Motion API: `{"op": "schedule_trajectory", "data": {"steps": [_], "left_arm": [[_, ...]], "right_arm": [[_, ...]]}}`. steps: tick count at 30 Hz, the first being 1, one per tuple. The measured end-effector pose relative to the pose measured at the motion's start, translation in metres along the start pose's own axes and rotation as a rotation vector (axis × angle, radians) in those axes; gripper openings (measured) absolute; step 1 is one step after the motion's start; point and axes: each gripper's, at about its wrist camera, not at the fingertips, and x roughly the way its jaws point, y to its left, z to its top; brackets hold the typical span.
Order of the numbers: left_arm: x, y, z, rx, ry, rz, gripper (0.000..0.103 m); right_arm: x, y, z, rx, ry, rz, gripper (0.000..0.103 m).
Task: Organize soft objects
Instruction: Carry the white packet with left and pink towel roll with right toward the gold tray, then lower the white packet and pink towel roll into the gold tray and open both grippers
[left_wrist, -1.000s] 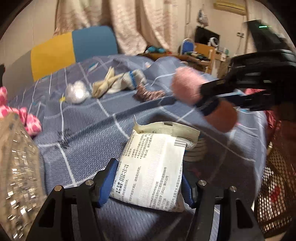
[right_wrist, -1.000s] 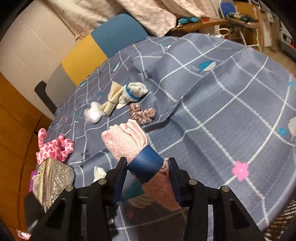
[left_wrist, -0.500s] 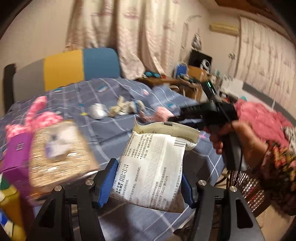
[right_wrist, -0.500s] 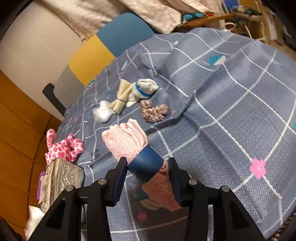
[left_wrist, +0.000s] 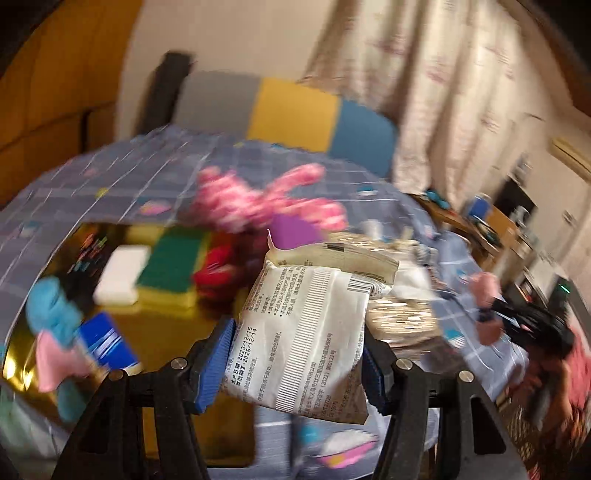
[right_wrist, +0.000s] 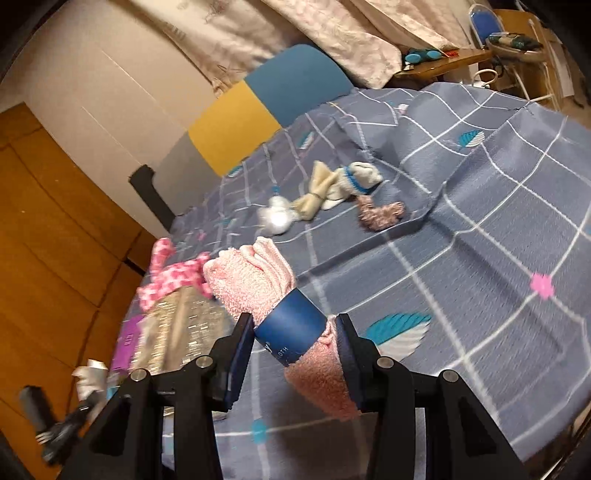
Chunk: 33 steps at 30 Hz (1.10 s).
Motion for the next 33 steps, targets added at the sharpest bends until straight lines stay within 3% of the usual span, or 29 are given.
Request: {"op": "schedule_trajectory", "data": {"steps": [8, 15, 21, 27, 29, 33], "left_arm": [[0.022, 0.072, -0.012, -0.17, 0.099, 0.126, 0.063], [0.054, 0.111, -0.02, -0.249, 0.21, 0.162, 0.063], [0.066, 0.122, -0.016, -0.254, 0.175, 0.18, 0.063], [0.084, 0.124, -0.005, -0.236, 0.197, 0.213, 0.068], [0.085, 0.127, -0.004, -0.25, 0.206, 0.188, 0.074], [0.075, 0.145, -0.003, -0.369, 0.195, 0.094, 0.075]], "right_arm": [[-0.023, 0.062, -0.024, 0.005, -0.006, 0.147, 0.045], [-0.013, 0.144, -0.06, -0.078, 0.111, 0.283, 0.045], [0.015, 0.21, -0.094, -0.162, 0.216, 0.341, 0.045], [0.053, 0.251, -0.124, -0.162, 0.293, 0.309, 0.045], [0.064, 0.256, -0.13, -0.138, 0.304, 0.287, 0.045], [0.083, 0.263, -0.137, -0.095, 0.327, 0.26, 0.045]]}}
